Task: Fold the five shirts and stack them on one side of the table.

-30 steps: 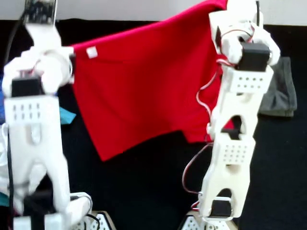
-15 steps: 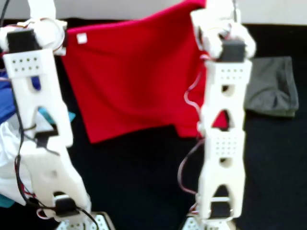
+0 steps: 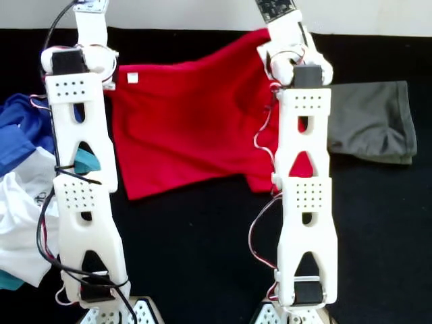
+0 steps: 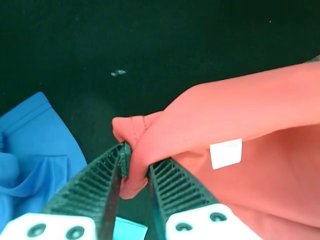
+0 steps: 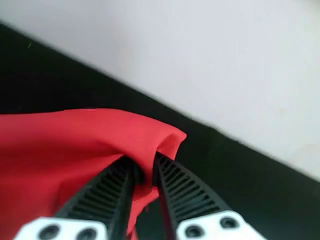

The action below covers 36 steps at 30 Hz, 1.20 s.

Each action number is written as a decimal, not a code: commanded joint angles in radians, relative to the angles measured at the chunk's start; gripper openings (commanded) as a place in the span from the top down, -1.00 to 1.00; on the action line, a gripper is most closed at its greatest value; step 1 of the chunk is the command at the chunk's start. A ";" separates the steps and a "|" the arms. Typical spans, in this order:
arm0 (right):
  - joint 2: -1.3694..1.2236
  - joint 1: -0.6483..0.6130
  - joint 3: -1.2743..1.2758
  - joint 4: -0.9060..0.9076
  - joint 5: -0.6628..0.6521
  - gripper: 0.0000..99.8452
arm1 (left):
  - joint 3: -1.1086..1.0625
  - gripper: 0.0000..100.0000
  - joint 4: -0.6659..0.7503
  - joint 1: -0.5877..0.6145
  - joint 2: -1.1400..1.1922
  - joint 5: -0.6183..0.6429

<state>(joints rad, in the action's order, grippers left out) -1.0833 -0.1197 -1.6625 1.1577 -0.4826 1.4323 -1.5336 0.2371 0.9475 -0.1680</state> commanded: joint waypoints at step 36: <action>-0.110 -0.025 -0.094 0.124 -0.017 0.99 | 0.128 0.98 -0.100 -0.007 0.157 -0.005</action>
<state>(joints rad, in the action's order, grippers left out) -1.2213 -0.1227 -1.6625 1.2528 -0.4948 1.5259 -1.6272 0.2340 1.1193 -0.1680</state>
